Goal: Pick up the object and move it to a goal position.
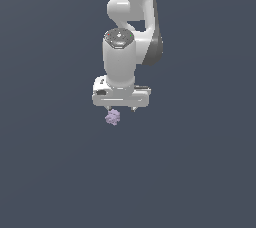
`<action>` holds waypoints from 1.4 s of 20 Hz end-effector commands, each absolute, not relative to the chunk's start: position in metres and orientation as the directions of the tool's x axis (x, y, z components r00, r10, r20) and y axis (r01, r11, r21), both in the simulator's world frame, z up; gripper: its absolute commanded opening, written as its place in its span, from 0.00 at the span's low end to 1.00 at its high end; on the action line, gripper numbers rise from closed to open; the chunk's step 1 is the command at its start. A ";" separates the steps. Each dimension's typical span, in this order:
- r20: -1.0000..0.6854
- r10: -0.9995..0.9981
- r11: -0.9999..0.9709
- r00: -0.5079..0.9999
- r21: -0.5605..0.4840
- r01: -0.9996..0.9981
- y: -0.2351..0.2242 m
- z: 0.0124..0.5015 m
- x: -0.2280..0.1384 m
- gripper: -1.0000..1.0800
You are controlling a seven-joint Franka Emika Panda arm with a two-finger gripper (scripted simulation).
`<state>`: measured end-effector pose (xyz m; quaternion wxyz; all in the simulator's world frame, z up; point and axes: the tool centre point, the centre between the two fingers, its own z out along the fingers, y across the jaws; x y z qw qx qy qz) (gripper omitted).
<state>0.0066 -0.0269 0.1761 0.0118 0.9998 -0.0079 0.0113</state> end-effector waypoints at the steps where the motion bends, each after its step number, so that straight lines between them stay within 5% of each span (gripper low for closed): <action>1: 0.023 -0.016 -1.000 1.000 0.023 -0.016 -0.027 0.176 0.007 0.96; 17: 0.031 -0.030 -0.999 0.999 0.030 -0.031 -0.040 0.195 0.011 0.96; 28: 0.018 -0.190 -0.982 0.982 0.009 -0.190 -0.055 0.145 -0.010 0.96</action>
